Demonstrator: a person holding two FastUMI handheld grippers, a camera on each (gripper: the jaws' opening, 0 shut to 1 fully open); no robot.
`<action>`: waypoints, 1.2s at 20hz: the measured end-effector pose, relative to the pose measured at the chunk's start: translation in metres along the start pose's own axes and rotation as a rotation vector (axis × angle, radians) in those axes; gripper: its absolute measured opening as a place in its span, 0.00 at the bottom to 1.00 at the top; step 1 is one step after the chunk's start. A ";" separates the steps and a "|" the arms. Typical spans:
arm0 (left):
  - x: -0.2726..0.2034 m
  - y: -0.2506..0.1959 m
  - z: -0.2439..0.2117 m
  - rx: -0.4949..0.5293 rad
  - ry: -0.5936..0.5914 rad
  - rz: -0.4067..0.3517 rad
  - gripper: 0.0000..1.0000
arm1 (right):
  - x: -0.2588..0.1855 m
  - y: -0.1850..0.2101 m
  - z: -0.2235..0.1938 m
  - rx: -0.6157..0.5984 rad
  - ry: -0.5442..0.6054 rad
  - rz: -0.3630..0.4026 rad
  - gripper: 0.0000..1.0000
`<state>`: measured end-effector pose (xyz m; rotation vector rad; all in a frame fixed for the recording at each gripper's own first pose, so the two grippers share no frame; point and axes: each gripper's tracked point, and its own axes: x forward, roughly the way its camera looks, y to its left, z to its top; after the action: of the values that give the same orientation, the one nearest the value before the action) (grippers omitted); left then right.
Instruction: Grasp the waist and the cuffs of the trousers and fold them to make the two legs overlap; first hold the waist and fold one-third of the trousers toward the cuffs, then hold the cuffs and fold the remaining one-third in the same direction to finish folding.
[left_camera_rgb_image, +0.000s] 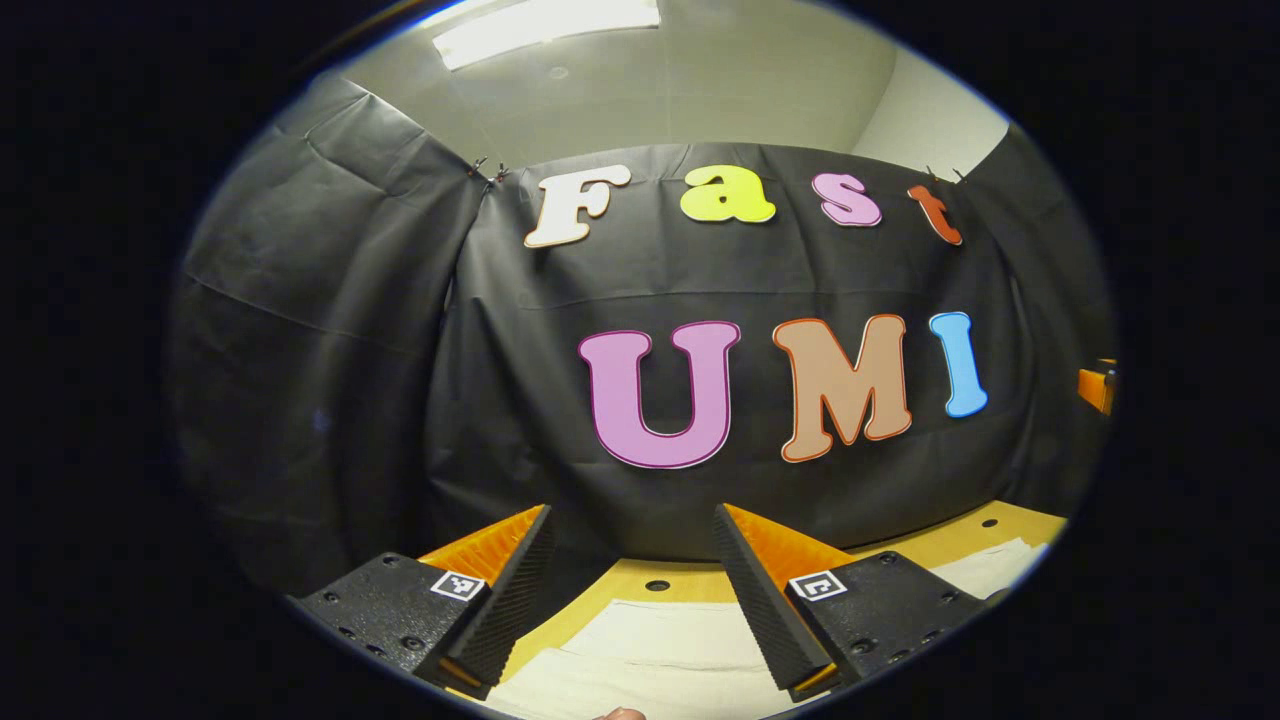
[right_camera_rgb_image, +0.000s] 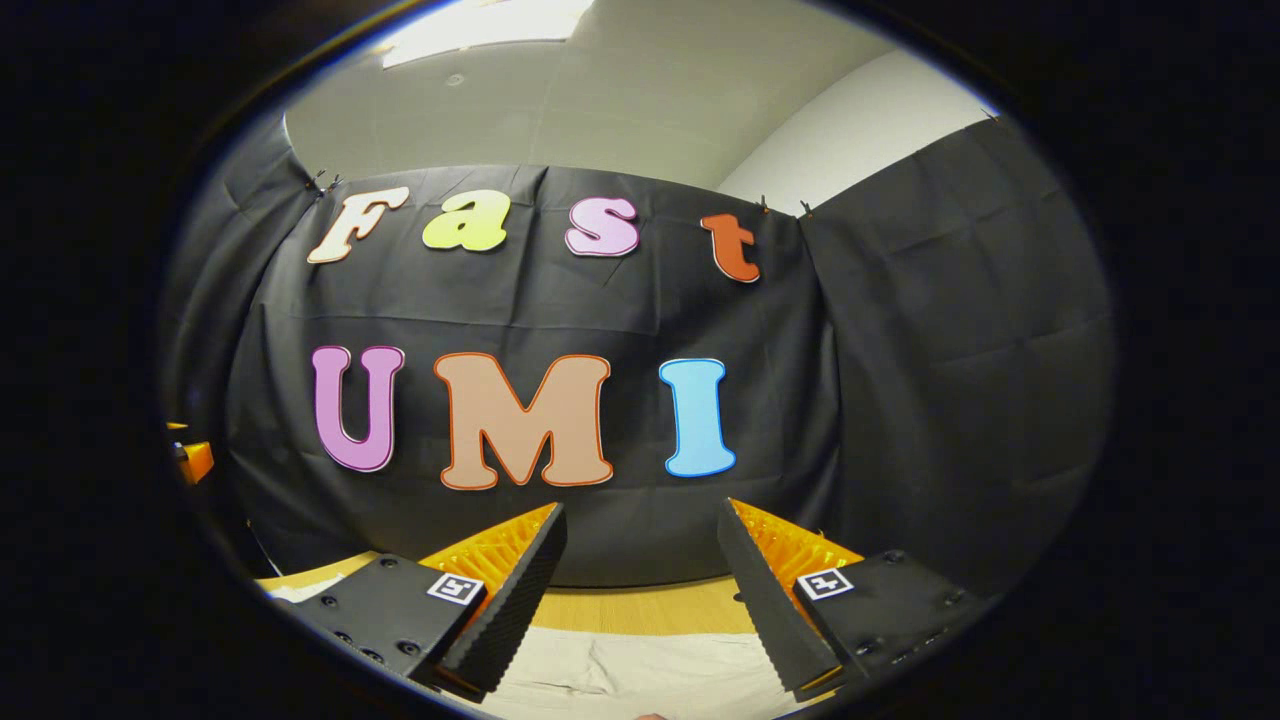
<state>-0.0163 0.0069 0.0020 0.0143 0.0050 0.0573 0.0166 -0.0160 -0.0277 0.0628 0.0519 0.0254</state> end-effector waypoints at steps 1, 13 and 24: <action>-0.001 0.002 -0.004 0.004 0.006 0.002 0.94 | 0.001 0.000 -0.002 0.003 0.002 0.000 0.98; -0.014 0.017 -0.082 0.182 0.186 -0.132 0.92 | 0.004 0.001 -0.014 0.021 0.022 -0.007 0.97; -0.048 0.029 -0.171 0.565 0.324 -0.327 0.96 | 0.004 0.015 -0.028 0.010 0.037 0.007 0.97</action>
<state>-0.0666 0.0351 -0.1679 0.5675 0.3470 -0.2714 0.0186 0.0012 -0.0547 0.0724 0.0884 0.0334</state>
